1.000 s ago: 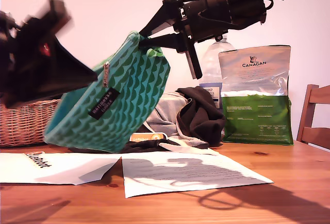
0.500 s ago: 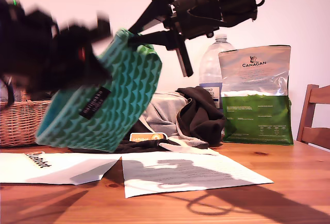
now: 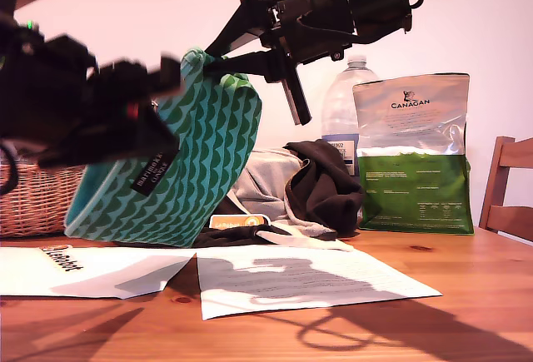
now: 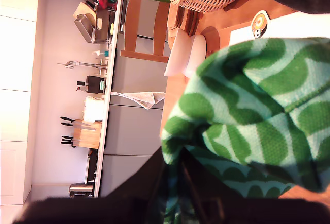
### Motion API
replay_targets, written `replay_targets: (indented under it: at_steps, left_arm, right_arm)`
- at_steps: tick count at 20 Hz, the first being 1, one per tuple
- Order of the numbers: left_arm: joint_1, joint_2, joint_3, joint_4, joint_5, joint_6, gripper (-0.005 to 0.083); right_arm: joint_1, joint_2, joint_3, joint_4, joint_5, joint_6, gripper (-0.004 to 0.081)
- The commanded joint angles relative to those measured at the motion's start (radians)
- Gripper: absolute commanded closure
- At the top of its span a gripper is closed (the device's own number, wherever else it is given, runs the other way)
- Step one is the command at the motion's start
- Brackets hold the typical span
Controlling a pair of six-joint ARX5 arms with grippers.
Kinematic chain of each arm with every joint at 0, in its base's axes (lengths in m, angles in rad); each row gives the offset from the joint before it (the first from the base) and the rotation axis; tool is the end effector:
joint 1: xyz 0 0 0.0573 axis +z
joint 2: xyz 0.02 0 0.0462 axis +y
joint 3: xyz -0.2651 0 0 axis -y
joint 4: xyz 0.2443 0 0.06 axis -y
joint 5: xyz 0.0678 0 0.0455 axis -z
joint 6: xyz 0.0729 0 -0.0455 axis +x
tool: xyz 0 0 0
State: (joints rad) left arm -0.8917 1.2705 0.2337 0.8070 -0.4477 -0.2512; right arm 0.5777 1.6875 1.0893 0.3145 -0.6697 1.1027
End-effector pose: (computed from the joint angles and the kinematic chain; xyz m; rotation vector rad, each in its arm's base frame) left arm 0.1801 -0.1728 0.1466 -0.1026 0.2355 -0.4156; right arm 0.3158 0.2599 0.2438 0.9570 0.9496 0.9392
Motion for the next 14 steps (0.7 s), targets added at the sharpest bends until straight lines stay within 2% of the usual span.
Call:
replay_targets:
  at_steps: [1, 6, 9, 14]
  left_arm:
    - [0.0, -0.005, -0.003, 0.027, -0.014, 0.009, 0.0592]
    - [0.002, -0.005, -0.002, 0.051, -0.043, 0.007, 0.0593]
    - [0.032, -0.005, -0.002, 0.066, -0.046, -0.01, 0.0593]
    - [0.076, 0.0, 0.011, 0.083, 0.007, -0.049, 0.0593]
  right_arm:
    - [0.003, 0.015, 0.026, 0.025, -0.002, -0.003, 0.0783]
    - [0.004, 0.015, 0.026, 0.025, -0.005, -0.003, 0.0783]
    - [0.004, 0.015, 0.026, 0.025, -0.008, -0.003, 0.0783]
    - [0.005, 0.015, 0.026, 0.025, -0.011, -0.003, 0.0783]
